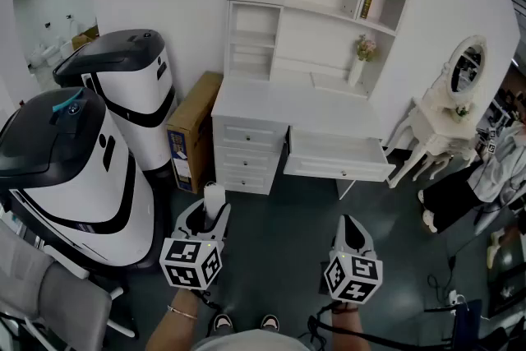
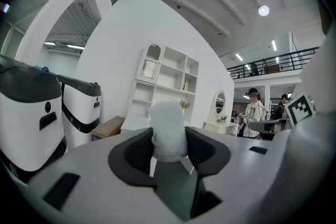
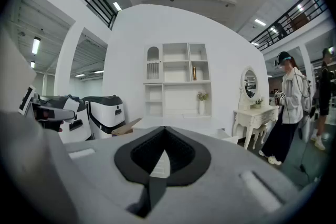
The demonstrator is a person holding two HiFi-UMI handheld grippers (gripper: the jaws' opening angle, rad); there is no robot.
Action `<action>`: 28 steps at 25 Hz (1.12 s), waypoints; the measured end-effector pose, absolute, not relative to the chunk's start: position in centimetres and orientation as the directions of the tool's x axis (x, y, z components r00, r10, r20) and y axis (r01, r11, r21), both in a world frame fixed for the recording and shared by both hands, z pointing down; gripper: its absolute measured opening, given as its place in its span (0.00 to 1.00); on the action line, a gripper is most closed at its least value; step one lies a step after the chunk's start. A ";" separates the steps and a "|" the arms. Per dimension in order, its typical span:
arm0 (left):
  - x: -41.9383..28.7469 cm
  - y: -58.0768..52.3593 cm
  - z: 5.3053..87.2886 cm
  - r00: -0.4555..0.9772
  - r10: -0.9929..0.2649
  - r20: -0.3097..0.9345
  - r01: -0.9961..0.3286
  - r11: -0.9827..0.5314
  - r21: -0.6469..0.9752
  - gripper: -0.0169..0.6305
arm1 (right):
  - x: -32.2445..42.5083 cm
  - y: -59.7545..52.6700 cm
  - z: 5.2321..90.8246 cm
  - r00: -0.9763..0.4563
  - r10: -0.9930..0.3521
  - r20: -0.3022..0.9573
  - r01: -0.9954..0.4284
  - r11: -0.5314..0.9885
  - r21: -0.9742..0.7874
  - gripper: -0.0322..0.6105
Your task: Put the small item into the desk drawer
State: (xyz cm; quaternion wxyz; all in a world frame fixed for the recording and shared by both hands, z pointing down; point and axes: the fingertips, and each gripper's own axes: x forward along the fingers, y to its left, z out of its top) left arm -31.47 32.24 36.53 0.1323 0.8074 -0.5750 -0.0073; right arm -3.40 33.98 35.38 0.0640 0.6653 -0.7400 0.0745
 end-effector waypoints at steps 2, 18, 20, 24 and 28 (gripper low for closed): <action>-31.6 32.2 36.5 0.339 -0.930 0.140 -0.927 -0.304 0.219 0.29 | -3.6 33.9 35.3 -0.109 -0.975 0.194 -0.994 0.106 -0.023 0.06; -33.6 31.4 37.0 0.393 -0.909 0.137 -0.908 -0.360 0.212 0.29 | -5.6 34.0 35.6 -0.049 -0.986 0.162 -0.997 0.038 -0.071 0.06; -33.9 31.1 37.2 0.409 -0.901 0.141 -0.902 -0.377 0.207 0.29 | -6.0 34.4 36.0 -0.035 -0.985 0.167 -0.997 0.023 -0.073 0.06; -34.5 30.3 37.8 0.429 -0.890 0.155 -0.894 -0.395 0.212 0.29 | -6.3 34.9 37.2 -0.004 -0.981 0.195 -0.998 -0.008 -0.063 0.06; -33.8 28.8 38.6 0.452 -0.875 0.172 -0.883 -0.411 0.227 0.29 | -5.3 34.3 38.0 0.025 -0.975 0.222 -0.997 -0.040 -0.066 0.06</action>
